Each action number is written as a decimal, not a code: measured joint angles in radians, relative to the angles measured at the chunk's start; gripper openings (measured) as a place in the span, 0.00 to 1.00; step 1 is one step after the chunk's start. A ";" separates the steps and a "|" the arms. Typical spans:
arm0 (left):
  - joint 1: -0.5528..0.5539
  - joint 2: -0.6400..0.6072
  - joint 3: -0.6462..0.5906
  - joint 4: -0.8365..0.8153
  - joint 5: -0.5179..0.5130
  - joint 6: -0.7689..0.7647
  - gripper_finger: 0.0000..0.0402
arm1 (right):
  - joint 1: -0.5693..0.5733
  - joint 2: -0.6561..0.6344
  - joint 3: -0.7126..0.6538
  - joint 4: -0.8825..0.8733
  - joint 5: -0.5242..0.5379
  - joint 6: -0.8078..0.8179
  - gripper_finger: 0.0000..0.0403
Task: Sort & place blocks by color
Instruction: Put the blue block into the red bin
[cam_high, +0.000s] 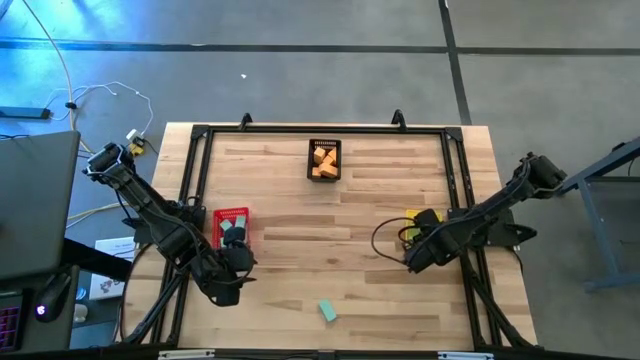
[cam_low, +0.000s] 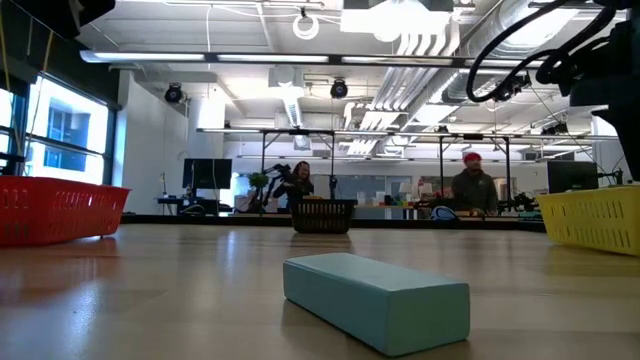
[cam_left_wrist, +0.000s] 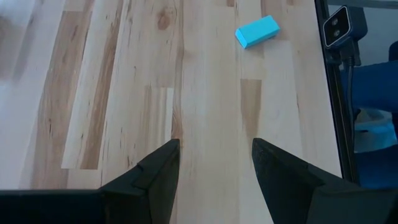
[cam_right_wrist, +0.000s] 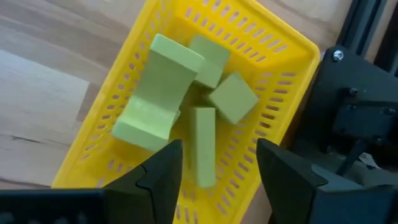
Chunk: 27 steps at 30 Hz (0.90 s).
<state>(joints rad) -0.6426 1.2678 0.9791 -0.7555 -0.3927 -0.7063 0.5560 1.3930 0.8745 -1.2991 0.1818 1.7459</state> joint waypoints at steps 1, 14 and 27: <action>0.000 0.000 0.000 0.000 0.000 0.000 0.47 | 0.000 -0.001 0.000 0.001 0.000 0.002 0.48; 0.000 0.000 0.000 0.002 -0.008 -0.027 0.47 | 0.037 -0.007 0.223 0.156 0.305 -0.105 0.48; 0.000 0.000 0.000 0.003 -0.012 -0.027 0.47 | 0.026 0.007 0.283 0.747 0.415 -0.634 0.48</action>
<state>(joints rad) -0.6426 1.2678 0.9791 -0.7528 -0.4046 -0.7338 0.5823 1.3997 1.1572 -0.5523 0.5968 1.1115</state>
